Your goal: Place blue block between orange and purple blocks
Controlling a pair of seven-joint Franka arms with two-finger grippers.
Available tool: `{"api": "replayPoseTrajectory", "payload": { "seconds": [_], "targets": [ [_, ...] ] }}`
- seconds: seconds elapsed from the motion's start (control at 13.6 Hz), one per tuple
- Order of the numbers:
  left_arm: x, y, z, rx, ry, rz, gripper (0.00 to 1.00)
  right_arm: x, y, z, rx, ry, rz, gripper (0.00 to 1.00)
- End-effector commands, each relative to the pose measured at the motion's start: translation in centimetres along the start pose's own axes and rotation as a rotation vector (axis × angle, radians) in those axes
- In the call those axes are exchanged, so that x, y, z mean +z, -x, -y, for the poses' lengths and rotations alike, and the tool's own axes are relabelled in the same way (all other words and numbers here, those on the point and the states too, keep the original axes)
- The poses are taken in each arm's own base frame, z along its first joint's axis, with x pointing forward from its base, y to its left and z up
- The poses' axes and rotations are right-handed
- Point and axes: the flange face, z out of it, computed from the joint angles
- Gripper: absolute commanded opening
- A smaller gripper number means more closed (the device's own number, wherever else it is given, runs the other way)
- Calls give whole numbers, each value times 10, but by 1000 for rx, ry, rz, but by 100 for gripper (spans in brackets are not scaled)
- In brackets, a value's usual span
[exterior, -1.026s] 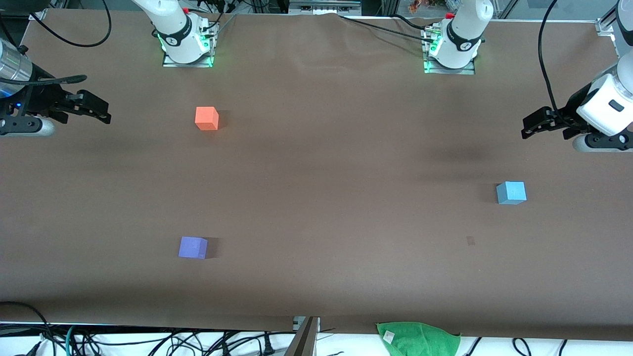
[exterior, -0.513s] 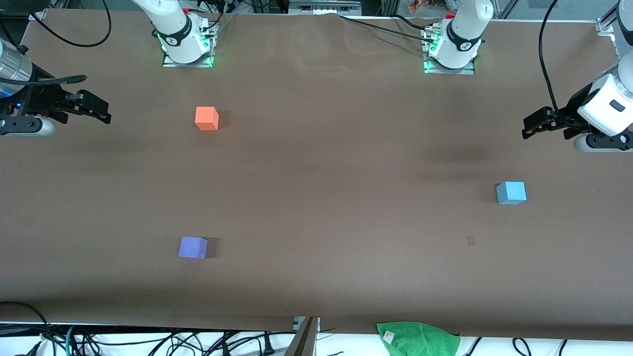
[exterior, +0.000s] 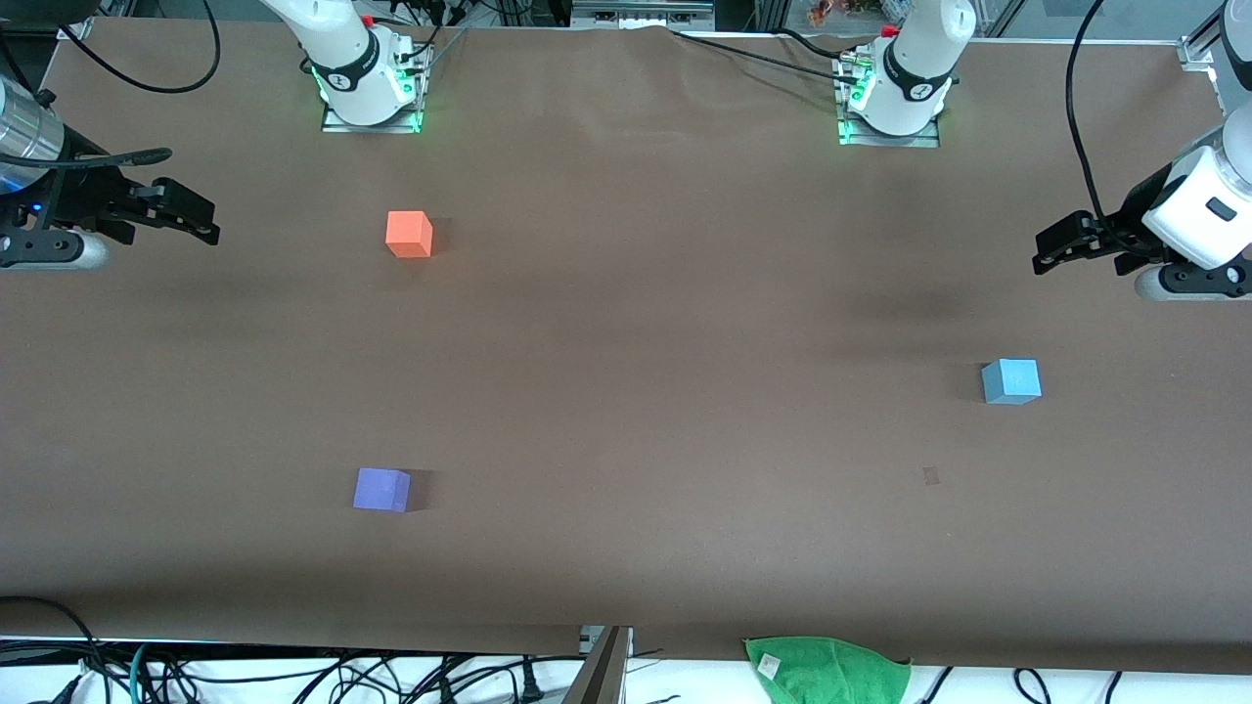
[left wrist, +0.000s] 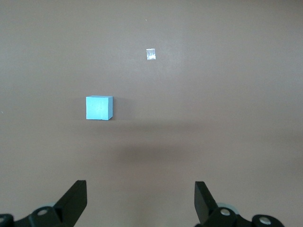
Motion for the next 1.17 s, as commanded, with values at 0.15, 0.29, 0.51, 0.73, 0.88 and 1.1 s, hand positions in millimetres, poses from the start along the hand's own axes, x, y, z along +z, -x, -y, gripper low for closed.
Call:
{"api": "replayPoseTrajectory", "payload": {
  "seconds": [0.15, 0.29, 0.51, 0.73, 0.88, 1.1],
  "targets": [
    [-3, -3, 5, 9, -19, 8, 100, -4, 1, 0, -4, 11, 2, 99],
    [-2, -4, 6, 9, -19, 12, 100, -4, 1, 0, -4, 11, 2, 99],
    [-1, -3, 6, 9, -19, 18, 100, -4, 1, 0, -4, 11, 2, 99],
    [0, -4, 7, 8, -19, 20, 100, -4, 1, 0, -4, 11, 2, 100],
    [11, -10, 19, -12, -20, 39, 100, -4, 1, -2, -2, 10, 2, 99],
    [59, -31, 75, -58, -48, 113, 100, -4, 1, -2, 5, 9, -1, 99]
  ]
}}
